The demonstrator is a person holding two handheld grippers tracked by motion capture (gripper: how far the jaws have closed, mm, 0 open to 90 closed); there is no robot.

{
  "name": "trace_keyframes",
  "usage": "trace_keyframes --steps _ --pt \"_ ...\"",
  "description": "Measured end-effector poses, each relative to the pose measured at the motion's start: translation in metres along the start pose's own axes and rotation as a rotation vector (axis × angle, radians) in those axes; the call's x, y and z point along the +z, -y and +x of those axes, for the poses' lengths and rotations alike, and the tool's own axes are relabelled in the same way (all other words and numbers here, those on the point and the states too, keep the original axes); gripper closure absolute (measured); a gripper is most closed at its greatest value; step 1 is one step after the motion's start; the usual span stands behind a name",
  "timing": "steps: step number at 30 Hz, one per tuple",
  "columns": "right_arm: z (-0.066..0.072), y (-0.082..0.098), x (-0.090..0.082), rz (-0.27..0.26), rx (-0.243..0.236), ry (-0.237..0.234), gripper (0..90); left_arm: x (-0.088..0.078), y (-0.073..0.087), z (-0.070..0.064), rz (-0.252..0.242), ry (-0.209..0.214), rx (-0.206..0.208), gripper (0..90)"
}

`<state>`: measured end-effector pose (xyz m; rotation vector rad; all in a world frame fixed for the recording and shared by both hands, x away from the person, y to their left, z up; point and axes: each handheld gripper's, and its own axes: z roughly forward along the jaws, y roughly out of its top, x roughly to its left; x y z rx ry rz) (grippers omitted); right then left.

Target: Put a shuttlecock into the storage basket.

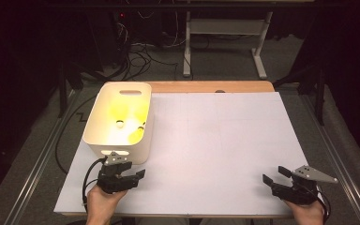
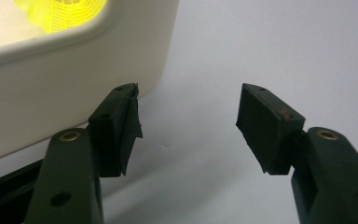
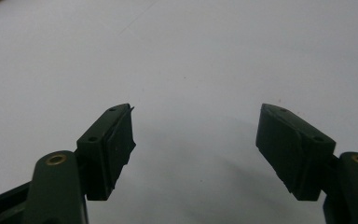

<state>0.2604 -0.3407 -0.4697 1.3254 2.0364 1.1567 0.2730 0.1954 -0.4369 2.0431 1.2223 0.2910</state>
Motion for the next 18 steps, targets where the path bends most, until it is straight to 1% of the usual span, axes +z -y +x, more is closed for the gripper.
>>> trace_keyframes --steps 8,18 --pt "0.000 0.000 0.000 0.000 0.001 0.001 28.1 -0.004 0.005 0.007 -0.020 -0.002 -0.018 39.9" --pt "0.000 0.000 0.000 0.000 0.004 0.001 28.2 -0.008 0.010 0.014 -0.040 -0.016 -0.030 40.3"
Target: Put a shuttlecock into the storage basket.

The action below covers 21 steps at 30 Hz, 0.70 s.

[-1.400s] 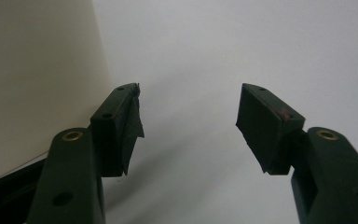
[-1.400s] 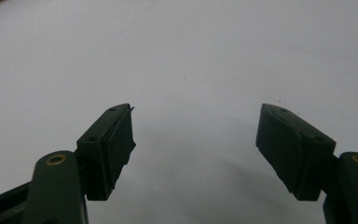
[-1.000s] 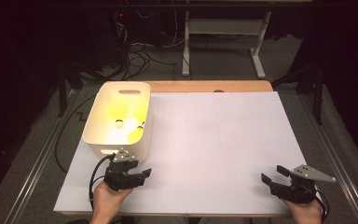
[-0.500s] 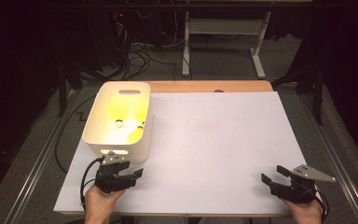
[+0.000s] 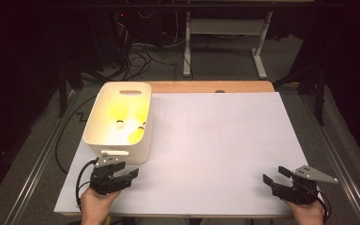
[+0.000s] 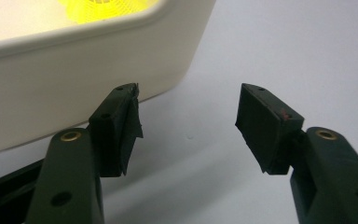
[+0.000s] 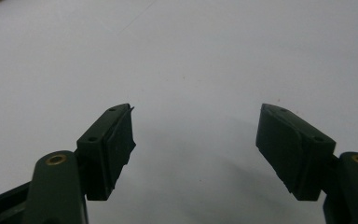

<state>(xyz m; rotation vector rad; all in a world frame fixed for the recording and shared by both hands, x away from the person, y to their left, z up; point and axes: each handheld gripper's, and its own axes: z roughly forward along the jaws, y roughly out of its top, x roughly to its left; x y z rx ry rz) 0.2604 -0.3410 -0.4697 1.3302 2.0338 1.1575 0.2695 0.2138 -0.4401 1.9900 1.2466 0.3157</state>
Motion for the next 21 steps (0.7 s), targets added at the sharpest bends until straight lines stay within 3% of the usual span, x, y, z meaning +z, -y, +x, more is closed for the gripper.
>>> trace_keyframes --steps 21 --pt "0.000 0.000 0.000 0.000 0.000 0.001 28.1 -0.007 0.017 0.016 -0.076 -0.037 -0.051 39.7"
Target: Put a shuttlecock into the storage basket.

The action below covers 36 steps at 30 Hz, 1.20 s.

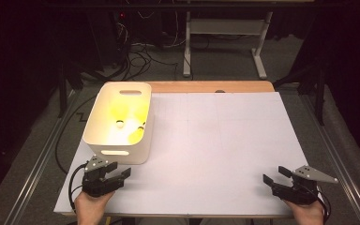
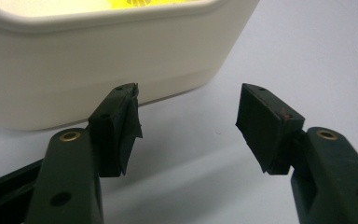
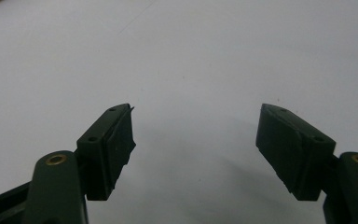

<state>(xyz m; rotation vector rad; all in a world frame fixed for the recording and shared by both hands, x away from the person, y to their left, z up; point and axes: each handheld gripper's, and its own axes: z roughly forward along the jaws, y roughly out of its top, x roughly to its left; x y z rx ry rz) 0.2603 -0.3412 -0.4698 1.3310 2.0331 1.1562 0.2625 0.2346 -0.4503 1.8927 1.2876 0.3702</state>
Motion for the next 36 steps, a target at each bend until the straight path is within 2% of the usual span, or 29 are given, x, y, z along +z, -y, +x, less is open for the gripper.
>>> trace_keyframes --steps 13,20,25,36 --pt "0.000 0.000 0.000 -0.002 -0.003 0.002 28.1 -0.001 0.008 0.007 -0.034 -0.019 -0.023 38.5" --pt "0.000 0.000 0.000 -0.001 -0.004 0.002 28.1 0.000 0.013 0.014 -0.053 -0.030 -0.056 38.5" --pt "0.000 0.000 0.000 -0.001 -0.002 0.001 28.1 -0.001 0.014 0.017 -0.069 -0.040 -0.063 38.4" --pt "-0.001 0.000 0.000 -0.004 -0.003 0.000 28.1 0.002 0.014 0.026 -0.077 -0.053 -0.092 38.2"
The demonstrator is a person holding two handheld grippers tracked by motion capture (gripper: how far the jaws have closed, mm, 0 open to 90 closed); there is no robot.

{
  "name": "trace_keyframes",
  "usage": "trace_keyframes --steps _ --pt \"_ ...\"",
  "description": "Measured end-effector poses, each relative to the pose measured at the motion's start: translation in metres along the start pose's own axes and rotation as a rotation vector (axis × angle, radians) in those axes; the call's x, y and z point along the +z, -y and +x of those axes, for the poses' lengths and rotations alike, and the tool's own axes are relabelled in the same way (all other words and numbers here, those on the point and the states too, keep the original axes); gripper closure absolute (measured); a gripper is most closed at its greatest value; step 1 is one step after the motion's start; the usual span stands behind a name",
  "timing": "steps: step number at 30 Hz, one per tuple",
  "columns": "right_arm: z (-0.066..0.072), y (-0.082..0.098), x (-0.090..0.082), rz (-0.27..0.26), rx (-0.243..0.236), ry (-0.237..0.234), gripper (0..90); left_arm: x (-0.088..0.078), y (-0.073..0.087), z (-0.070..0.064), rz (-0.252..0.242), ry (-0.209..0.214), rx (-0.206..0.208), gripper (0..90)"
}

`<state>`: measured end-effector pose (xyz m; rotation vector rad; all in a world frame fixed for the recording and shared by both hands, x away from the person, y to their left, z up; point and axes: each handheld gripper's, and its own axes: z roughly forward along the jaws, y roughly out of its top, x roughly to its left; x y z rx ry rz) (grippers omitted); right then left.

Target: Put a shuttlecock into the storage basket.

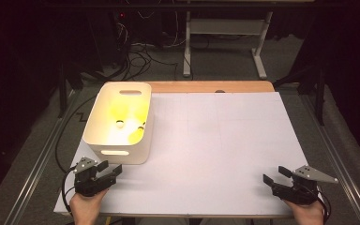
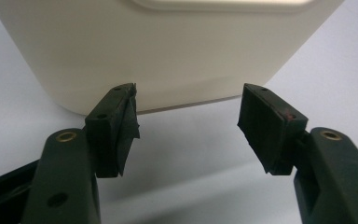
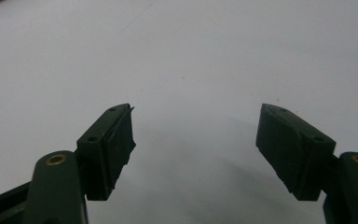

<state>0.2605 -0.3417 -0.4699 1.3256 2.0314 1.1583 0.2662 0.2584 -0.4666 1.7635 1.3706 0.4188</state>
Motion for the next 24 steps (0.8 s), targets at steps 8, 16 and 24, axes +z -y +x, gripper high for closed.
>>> trace_keyframes --steps 8,16,24 --pt "-0.0009 0.0001 -0.0002 -0.004 0.007 -0.001 28.1 -0.0010 0.0008 0.0033 -0.010 -0.002 -0.021 37.9" --pt "-0.0010 0.0002 0.0000 -0.002 0.008 0.002 28.1 -0.0031 0.0025 0.0003 -0.017 0.000 -0.016 37.8" --pt "-0.0011 0.0001 0.0001 -0.001 0.008 0.003 28.1 -0.0046 0.0027 -0.0006 -0.022 0.000 -0.012 37.8"
